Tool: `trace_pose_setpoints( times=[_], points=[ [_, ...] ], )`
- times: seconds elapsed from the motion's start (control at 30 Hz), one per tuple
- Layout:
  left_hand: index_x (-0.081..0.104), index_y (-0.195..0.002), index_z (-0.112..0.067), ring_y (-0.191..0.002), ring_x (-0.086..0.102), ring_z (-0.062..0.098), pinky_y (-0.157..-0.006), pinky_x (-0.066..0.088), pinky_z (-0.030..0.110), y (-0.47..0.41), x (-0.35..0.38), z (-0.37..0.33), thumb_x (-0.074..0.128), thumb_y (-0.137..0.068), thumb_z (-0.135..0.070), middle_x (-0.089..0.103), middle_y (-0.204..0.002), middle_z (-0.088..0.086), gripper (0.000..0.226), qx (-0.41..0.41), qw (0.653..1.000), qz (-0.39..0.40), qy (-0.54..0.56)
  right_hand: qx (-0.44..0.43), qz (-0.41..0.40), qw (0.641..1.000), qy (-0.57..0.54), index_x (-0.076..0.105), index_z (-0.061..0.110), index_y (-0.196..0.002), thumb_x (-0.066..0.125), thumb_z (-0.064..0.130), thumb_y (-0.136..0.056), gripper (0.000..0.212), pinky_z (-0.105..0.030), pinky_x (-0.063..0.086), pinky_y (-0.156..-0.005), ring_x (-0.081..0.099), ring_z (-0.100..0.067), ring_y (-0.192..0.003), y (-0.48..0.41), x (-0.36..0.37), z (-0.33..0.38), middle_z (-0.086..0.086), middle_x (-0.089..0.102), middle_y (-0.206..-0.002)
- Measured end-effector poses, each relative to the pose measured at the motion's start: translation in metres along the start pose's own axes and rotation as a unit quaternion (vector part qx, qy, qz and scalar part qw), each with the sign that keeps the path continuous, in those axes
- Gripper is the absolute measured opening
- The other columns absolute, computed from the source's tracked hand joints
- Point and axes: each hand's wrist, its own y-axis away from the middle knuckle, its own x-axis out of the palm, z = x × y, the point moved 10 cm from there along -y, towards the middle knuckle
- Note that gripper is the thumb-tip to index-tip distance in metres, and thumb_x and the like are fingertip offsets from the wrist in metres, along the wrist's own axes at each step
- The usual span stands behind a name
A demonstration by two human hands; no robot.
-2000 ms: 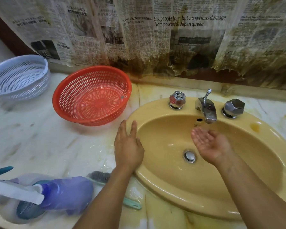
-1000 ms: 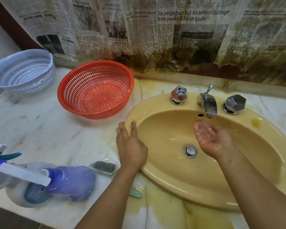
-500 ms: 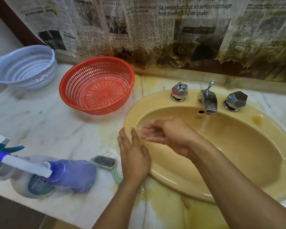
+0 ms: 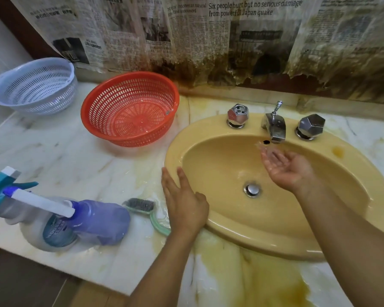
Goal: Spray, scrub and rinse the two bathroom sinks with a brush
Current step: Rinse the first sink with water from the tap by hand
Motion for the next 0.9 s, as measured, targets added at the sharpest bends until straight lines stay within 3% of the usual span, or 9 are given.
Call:
trace_pose_setpoints(
  times=[0.13,0.2,0.33,0.43,0.6,0.67,0.73,0.83,0.9],
  points=[
    [0.022,-0.163,-0.016,-0.158,0.002,0.033,-0.125,0.015,0.038,-0.007,-0.02,-0.001,0.056,-0.101,-0.039,-0.007,-0.169,0.02,0.074,0.05,0.992,0.086,-0.073,0.01,0.003,0.999,0.049,0.062,0.0,-0.129,0.047,0.02,-0.108,0.033,-0.036,0.063,-0.063,0.077,-0.03,-0.082,-0.006,0.003,-0.006,-0.018,0.076,-0.098],
    [0.039,-0.156,-0.015,-0.157,0.012,0.03,-0.125,0.015,0.036,-0.008,-0.036,-0.016,0.058,-0.101,-0.039,0.008,-0.169,0.019,0.063,0.152,0.974,0.097,-0.138,0.02,0.02,0.997,0.073,0.065,-0.002,-0.125,0.048,0.019,-0.107,0.032,-0.035,0.063,-0.065,0.078,-0.029,-0.079,0.001,0.009,-0.012,-0.017,0.077,-0.093],
    [0.043,-0.154,-0.027,-0.154,0.023,0.021,-0.124,0.015,0.038,0.008,-0.016,-0.028,0.058,-0.099,-0.053,0.023,-0.168,-0.001,0.063,0.356,0.848,0.246,-0.306,0.054,0.059,0.98,0.18,0.068,-0.006,-0.112,0.048,0.012,-0.105,0.028,-0.037,0.065,-0.074,0.077,-0.03,-0.086,0.034,0.03,-0.037,-0.019,0.076,-0.096],
    [0.037,-0.155,-0.027,-0.156,0.016,0.015,-0.125,0.007,0.045,0.009,0.001,-0.022,0.051,-0.098,-0.06,0.037,-0.16,-0.007,0.067,0.408,0.788,0.286,-0.362,0.083,0.096,0.926,0.356,0.065,-0.013,-0.104,0.045,0.01,-0.106,0.03,-0.04,0.065,-0.076,0.075,-0.038,-0.089,0.062,0.049,-0.072,-0.03,0.072,-0.101],
    [0.054,-0.131,-0.024,-0.129,0.048,0.017,-0.123,0.01,0.042,-0.003,0.017,-0.028,0.047,-0.09,-0.074,0.057,-0.129,-0.004,0.065,0.471,0.743,0.3,-0.368,0.053,0.132,0.816,0.56,0.065,-0.015,-0.111,0.05,0.011,-0.106,0.031,-0.042,0.062,-0.087,0.073,-0.042,-0.098,0.09,0.059,-0.104,-0.032,0.072,-0.105],
    [0.052,-0.136,-0.031,-0.128,0.048,0.014,-0.119,0.011,0.034,-0.009,0.017,-0.029,0.047,-0.087,-0.079,0.057,-0.133,-0.01,0.069,0.487,0.746,0.306,-0.337,-0.018,0.095,0.827,0.554,0.067,-0.013,-0.108,0.051,0.014,-0.105,0.031,-0.045,0.061,-0.092,0.074,-0.041,-0.098,0.078,0.051,-0.083,-0.031,0.073,-0.103],
    [0.05,-0.137,-0.039,-0.127,0.044,0.009,-0.115,0.01,0.028,-0.013,0.018,-0.029,0.048,-0.084,-0.083,0.055,-0.135,-0.018,0.07,0.493,0.749,0.306,-0.318,-0.066,0.042,0.879,0.47,0.065,-0.013,-0.108,0.049,0.018,-0.106,0.035,-0.046,0.059,-0.093,0.073,-0.043,-0.097,0.055,0.033,-0.053,-0.032,0.072,-0.104],
    [0.05,-0.135,-0.041,-0.124,0.042,0.005,-0.114,0.009,0.024,-0.016,0.02,-0.029,0.05,-0.079,-0.087,0.054,-0.131,-0.023,0.072,0.492,0.761,0.296,-0.303,-0.055,-0.004,0.981,0.187,0.059,-0.009,-0.114,0.038,0.023,-0.11,0.038,-0.043,0.059,-0.088,0.069,-0.04,-0.104,0.018,0.0,-0.017,-0.029,0.068,-0.112],
    [0.052,-0.134,-0.041,-0.124,0.043,0.005,-0.114,0.009,0.024,-0.018,0.02,-0.028,0.05,-0.078,-0.088,0.054,-0.13,-0.024,0.073,0.49,0.767,0.295,-0.292,-0.042,-0.01,0.999,0.004,0.058,-0.007,-0.115,0.039,0.023,-0.11,0.036,-0.044,0.06,-0.082,0.069,-0.037,-0.105,-0.001,-0.009,-0.005,-0.026,0.069,-0.115]
  ],
)
